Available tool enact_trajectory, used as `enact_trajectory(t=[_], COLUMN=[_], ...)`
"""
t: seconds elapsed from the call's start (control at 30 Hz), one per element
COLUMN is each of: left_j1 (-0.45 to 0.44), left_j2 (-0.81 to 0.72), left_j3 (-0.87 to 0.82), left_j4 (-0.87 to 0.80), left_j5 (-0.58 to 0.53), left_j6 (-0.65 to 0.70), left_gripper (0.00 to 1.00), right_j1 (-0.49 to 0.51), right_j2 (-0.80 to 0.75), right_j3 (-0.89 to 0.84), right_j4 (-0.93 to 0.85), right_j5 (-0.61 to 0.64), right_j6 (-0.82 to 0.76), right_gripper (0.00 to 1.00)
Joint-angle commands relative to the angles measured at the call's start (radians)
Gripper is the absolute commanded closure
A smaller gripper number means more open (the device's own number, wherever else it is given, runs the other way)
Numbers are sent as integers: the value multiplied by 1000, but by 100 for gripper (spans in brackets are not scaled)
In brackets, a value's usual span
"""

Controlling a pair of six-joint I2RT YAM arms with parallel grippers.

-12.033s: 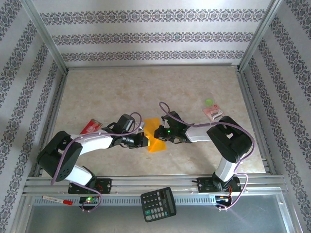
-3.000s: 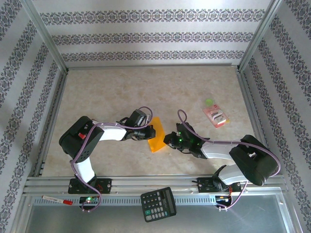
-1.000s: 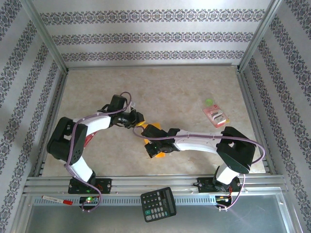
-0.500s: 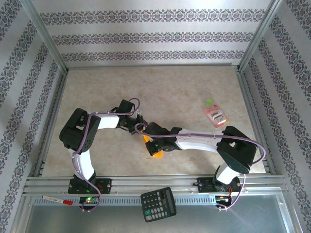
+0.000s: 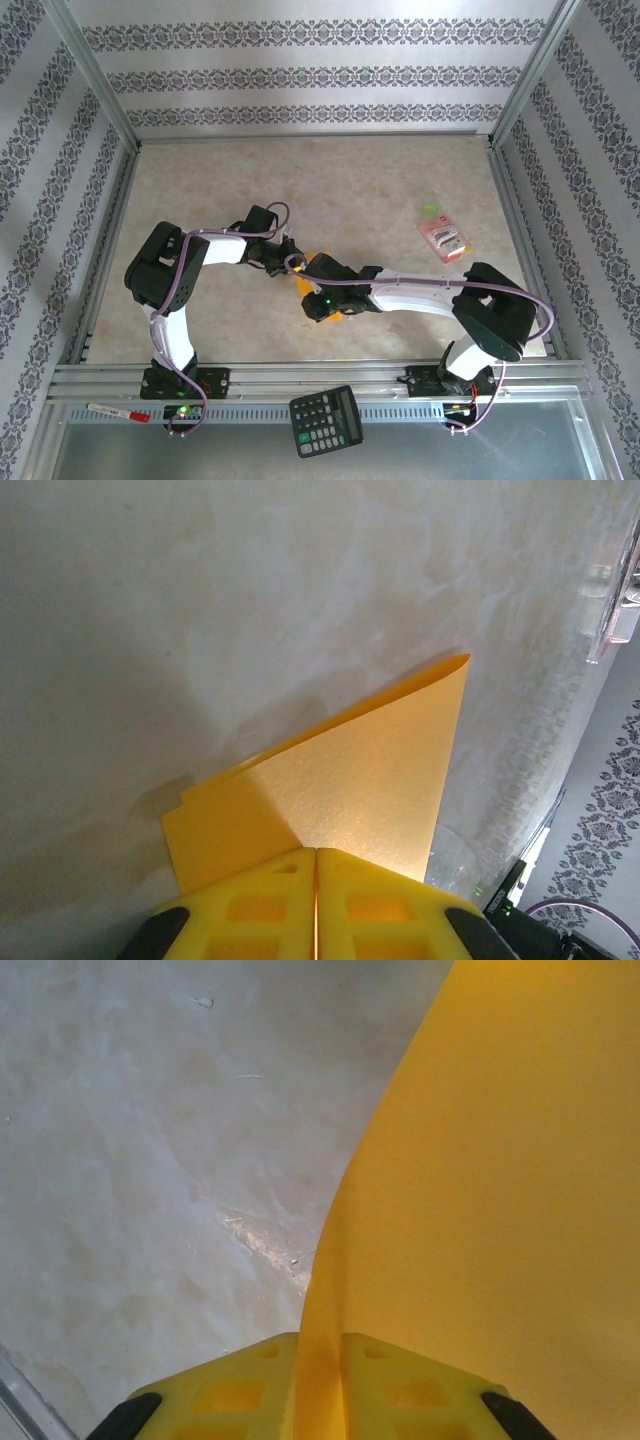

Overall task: Fold a paper plane with a square sheet of paper (pick it up from the middle)
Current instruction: Third fold the triangle at the center of the table.

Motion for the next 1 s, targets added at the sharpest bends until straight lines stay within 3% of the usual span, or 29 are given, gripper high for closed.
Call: enact_trajectory(t=[0.0, 0.13, 0.47, 0.97], left_j1=[-2, -2, -2, -2], left_j2=[30, 31, 42, 59], left_j3=[18, 16, 23, 59], left_j4=[-25, -23, -41, -100], left_j5=[-16, -15, -16, -29], left_j6=[27, 30, 49, 97], left_gripper=[91, 92, 92, 92], right_j1=[-13, -22, -83, -227], right_j2=[-41, -44, -6, 53], right_j3=[-22, -26, -1, 10], right_j4=[21, 21, 38, 68], right_j5=[-6, -10, -66, -222], right_j6=[4, -10, -41, -62], right_gripper=[81, 81, 98, 96])
